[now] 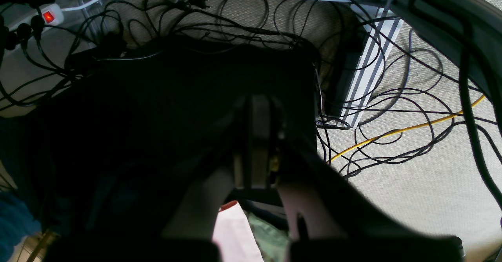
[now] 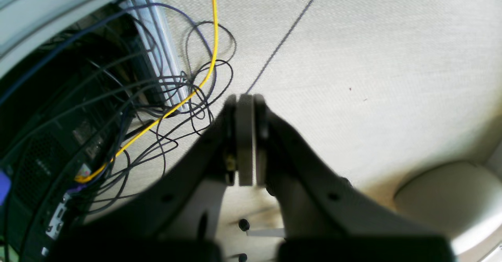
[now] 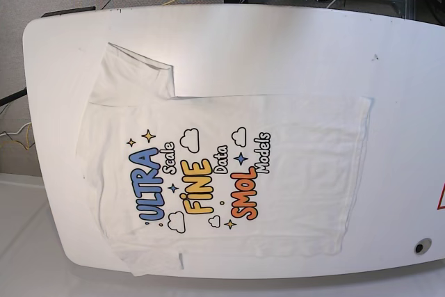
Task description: Fold the T-shirt properly
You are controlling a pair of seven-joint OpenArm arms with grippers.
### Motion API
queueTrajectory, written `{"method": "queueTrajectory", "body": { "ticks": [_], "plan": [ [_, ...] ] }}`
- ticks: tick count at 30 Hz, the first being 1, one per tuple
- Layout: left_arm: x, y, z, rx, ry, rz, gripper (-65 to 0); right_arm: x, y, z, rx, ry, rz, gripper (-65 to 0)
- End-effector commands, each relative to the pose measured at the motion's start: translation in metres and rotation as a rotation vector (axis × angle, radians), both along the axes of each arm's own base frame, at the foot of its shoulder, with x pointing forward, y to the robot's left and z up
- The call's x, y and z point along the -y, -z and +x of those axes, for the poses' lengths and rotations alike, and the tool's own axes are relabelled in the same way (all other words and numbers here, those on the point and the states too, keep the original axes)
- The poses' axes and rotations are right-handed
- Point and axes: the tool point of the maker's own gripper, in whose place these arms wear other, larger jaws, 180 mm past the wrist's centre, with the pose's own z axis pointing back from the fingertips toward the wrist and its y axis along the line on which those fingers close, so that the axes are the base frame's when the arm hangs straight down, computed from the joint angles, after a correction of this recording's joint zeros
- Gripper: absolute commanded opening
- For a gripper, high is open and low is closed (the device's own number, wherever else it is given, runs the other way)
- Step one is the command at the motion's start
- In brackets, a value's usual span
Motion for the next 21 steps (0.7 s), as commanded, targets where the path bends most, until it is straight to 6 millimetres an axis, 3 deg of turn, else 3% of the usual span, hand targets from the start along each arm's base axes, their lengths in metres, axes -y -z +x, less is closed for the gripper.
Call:
{"method": "queueTrajectory", "body": {
  "ticks": [1, 21],
  "plan": [
    [-0.004, -0.001, 0.0, 0.001, 0.009, 0.014, -64.8, 0.0, 0.0, 0.003, 0.009, 0.0, 0.002, -65.0],
    [-0.007, -0.001, 0.002, 0.009, 0.012, 0.01, -65.0, -0.018, 0.002, 0.012, 0.048, 0.005, 0.114, -65.0]
  ]
}}
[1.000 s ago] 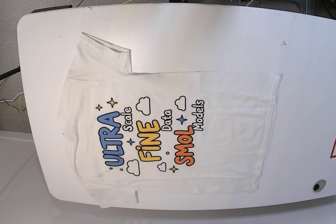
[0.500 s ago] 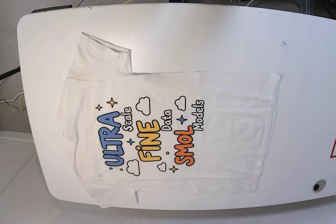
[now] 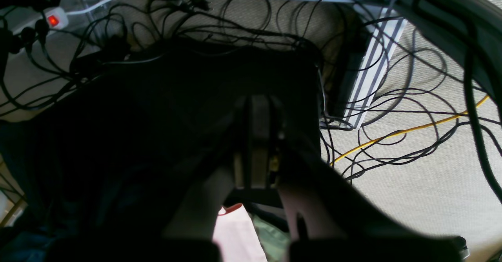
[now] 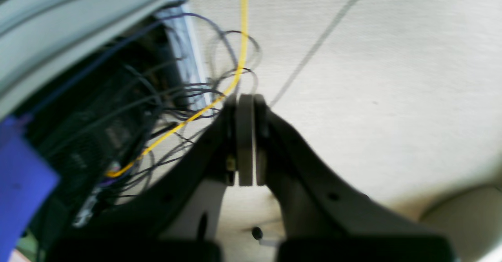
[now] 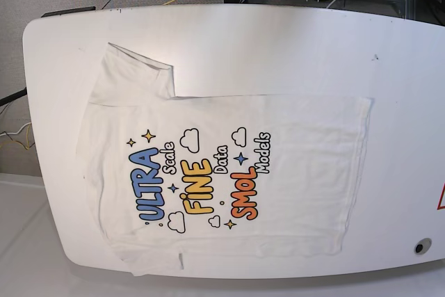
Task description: Fold the T-shirt properly
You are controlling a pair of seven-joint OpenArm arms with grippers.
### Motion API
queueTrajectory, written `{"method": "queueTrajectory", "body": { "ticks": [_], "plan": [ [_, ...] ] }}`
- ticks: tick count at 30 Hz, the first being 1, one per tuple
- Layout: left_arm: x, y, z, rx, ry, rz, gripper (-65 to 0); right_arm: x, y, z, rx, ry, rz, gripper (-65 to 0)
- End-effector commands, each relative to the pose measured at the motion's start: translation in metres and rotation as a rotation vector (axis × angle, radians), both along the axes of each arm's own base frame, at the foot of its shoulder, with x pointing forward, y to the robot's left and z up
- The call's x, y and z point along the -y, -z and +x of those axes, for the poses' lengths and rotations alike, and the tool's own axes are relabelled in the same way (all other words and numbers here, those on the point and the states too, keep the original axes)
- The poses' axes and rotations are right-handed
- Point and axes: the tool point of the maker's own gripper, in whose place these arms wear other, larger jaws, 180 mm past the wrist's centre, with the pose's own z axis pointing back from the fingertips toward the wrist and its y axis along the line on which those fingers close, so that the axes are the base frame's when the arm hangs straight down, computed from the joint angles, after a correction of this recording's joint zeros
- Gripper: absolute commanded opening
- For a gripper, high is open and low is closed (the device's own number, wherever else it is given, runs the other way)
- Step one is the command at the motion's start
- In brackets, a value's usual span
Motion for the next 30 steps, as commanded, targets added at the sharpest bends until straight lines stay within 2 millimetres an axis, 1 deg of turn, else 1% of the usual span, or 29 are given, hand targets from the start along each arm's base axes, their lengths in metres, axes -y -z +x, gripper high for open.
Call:
{"method": "queueTrajectory", "body": {
  "ticks": [1, 7, 15, 17, 21, 25, 27, 30],
  "plan": [
    [-0.004, -0.001, 0.002, 0.01, 0.001, 0.01, -65.0, 0.001, 0.0, 0.002, 0.01, 0.0, 0.001, -65.0],
    [-0.003, -0.001, 0.0, 0.017, 0.011, 0.008, -65.0, 0.007, -0.001, -0.009, 0.0, -0.008, -0.028, -65.0],
    [-0.006, -0.001, -0.011, 0.014, 0.015, 0.011, -65.0, 0.013, -0.003, -0.024, -0.017, -0.01, -0.047, -65.0],
    [-0.007, -0.002, -0.017, 0.004, 0.017, 0.013, -65.0, 0.014, -0.003, -0.022, -0.014, -0.017, -0.045, -65.0],
    [-0.01, -0.002, -0.027, 0.003, 0.016, 0.012, -65.0, 0.018, -0.004, -0.031, -0.023, -0.016, -0.047, -65.0],
    [-0.012, -0.003, -0.036, 0.013, 0.011, -0.003, -65.0, 0.028, -0.007, -0.043, -0.025, -0.013, -0.063, -65.0],
    [-0.021, -0.008, -0.037, 0.045, -0.009, -0.017, -65.0, 0.047, -0.015, -0.058, -0.017, 0.0, -0.091, -65.0],
    [-0.028, -0.014, -0.034, 0.077, -0.028, -0.024, -65.0, 0.061, -0.022, -0.064, 0.0, 0.005, -0.113, -65.0]
  ]
}}
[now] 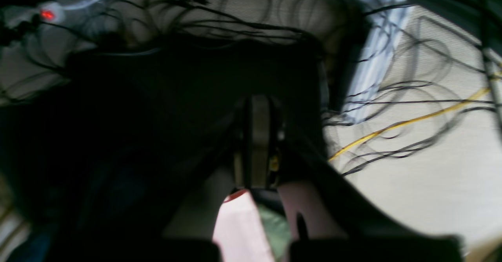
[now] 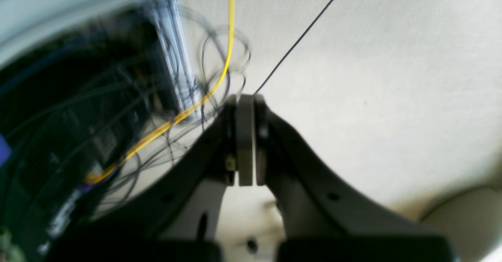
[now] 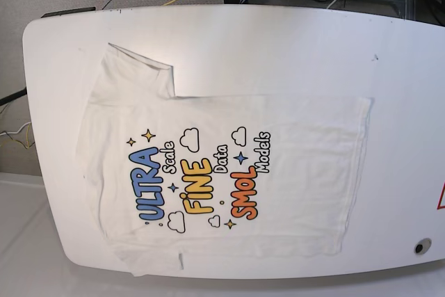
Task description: Fold the T-shirt properly
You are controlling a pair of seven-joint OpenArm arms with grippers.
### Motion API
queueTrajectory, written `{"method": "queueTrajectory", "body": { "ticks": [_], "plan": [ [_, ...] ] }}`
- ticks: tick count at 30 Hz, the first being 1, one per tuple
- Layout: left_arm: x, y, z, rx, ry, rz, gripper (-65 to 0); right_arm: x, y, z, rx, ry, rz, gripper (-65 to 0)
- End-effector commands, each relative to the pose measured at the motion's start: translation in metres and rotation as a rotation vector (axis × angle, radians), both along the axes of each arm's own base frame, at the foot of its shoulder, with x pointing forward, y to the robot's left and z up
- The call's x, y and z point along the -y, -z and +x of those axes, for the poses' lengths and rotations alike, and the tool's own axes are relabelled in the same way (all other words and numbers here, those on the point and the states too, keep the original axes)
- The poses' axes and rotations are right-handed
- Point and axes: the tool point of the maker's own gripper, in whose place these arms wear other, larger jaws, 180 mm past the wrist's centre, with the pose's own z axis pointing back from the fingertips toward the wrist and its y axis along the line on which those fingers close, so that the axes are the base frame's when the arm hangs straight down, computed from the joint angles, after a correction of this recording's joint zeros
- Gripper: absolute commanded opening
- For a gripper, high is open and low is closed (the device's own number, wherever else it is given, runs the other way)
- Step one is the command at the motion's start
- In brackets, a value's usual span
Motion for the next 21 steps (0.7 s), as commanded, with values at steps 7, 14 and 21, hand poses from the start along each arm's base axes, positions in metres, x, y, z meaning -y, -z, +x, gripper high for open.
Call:
{"method": "queueTrajectory", "body": {
  "ticks": [7, 14, 21],
  "plan": [
    [-0.036, -0.023, -0.009, 0.041, 0.029, 0.055, -65.0, 0.035, -0.024, -0.043, -0.033, 0.004, -0.048, -65.0],
    [-0.054, -0.031, -0.027, 0.012, 0.057, 0.088, -65.0, 0.035, -0.03, -0.062, -0.069, -0.014, -0.02, -65.0],
    [-0.08, -0.048, -0.032, 0.033, 0.129, 0.123, -65.0, 0.051, -0.043, -0.07, -0.056, -0.027, -0.03, -65.0]
  ]
}}
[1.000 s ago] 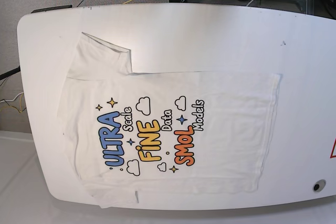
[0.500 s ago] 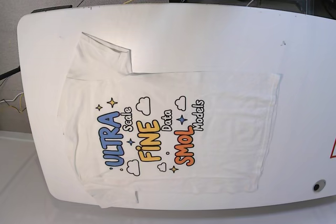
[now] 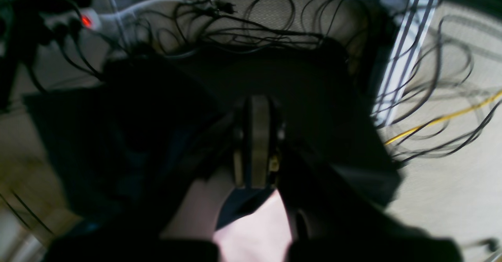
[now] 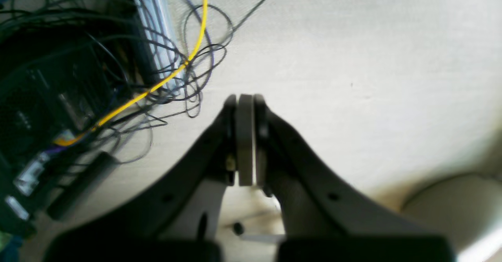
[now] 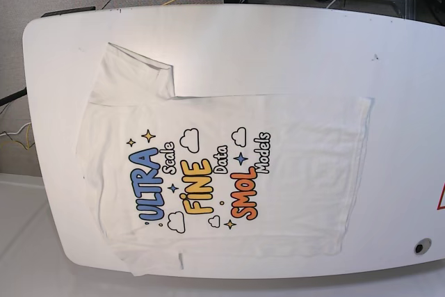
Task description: Fold the T-shirt properly
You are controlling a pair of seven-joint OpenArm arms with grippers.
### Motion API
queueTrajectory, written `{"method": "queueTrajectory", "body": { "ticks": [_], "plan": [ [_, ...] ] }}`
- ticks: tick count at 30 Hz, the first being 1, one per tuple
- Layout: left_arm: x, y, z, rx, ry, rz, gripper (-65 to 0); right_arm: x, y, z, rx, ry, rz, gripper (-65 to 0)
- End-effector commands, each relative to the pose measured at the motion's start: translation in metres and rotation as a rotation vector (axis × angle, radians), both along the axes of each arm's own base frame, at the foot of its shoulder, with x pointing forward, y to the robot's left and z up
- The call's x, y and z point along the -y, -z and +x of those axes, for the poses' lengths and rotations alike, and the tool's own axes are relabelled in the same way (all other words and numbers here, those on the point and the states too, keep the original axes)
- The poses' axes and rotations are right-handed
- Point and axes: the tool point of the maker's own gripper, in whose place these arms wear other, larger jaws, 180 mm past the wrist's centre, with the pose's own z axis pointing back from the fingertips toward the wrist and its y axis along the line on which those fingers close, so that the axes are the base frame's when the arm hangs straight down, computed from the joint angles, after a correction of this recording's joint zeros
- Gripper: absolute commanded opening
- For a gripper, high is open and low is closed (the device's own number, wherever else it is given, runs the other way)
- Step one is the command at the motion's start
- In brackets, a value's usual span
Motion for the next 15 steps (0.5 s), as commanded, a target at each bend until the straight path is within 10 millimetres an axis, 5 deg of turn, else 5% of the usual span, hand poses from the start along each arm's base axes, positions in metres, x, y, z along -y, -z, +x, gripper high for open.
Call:
{"method": "queueTrajectory", "body": {
  "ticks": [1, 15],
  "plan": [
    [-0.018, -0.009, 0.001, 0.015, 0.025, 0.038, -65.0, 0.017, -0.01, -0.017, -0.023, -0.002, -0.03, -65.0],
    [-0.016, -0.027, 0.019, 0.068, 0.127, 0.028, -65.0, 0.054, -0.049, -0.003, 0.08, -0.091, -0.128, -65.0]
  ]
}}
